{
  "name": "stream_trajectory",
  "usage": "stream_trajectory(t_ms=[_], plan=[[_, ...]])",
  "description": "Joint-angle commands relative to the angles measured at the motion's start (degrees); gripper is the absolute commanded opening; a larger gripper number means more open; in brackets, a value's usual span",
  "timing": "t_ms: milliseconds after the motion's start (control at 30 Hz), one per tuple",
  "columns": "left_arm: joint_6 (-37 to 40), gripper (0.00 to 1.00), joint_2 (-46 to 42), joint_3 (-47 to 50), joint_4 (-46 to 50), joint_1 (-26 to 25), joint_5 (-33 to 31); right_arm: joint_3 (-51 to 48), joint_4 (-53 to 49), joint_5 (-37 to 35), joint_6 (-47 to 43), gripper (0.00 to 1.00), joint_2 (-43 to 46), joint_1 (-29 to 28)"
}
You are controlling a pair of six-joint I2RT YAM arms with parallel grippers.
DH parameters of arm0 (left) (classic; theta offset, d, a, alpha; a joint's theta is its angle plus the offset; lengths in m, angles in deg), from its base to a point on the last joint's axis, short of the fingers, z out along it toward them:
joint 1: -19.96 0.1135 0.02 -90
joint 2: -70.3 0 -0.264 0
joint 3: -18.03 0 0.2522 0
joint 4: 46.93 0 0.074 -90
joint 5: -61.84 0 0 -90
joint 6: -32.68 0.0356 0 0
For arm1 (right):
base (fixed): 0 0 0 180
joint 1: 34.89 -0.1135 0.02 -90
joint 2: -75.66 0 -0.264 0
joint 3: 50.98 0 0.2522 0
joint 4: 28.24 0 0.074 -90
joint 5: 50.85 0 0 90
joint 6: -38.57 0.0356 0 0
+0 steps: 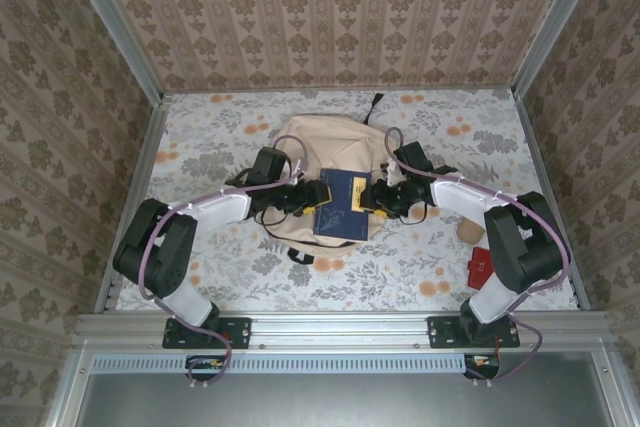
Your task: Pack books, pencil case, and school supplies into a backpack
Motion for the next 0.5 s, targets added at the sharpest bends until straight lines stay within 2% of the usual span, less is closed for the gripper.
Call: stream_trajectory(t_ms=[0,100,267,333,400,467], plan=[[-0.5,0.48,0.6,-1.9,-3.1,-0.4,4.0,-0.1,1.3,1.2,0.0,0.42,-1.5,-0.1],[-0.6,0.4,0.6,-2.3,-3.7,-0.4,4.6,0.1,1.2,0.8,-0.1,0.42,-1.4,-0.1],[-0.5,0.15,0.0,-3.3,-4.1,-0.4,4.7,0.2,0.5,-0.5,0.1,0.42,0.8,0.2],[-0.6,0.08,-0.6,-3.9,-4.0,-0.3,4.2,0.1,0.1,-1.8,0.3,0.43,3.0,0.5],[-0.8,0.07,-2.0,-4.4,-3.8,0.1,3.1,-0.8,0.1,-2.9,0.7,0.51,6.2,1.0],[-1.3,0.05,-4.3,-4.3,-4.1,0.8,1.0,-2.5,1.9,-2.3,1.3,0.63,10.4,1.6]])
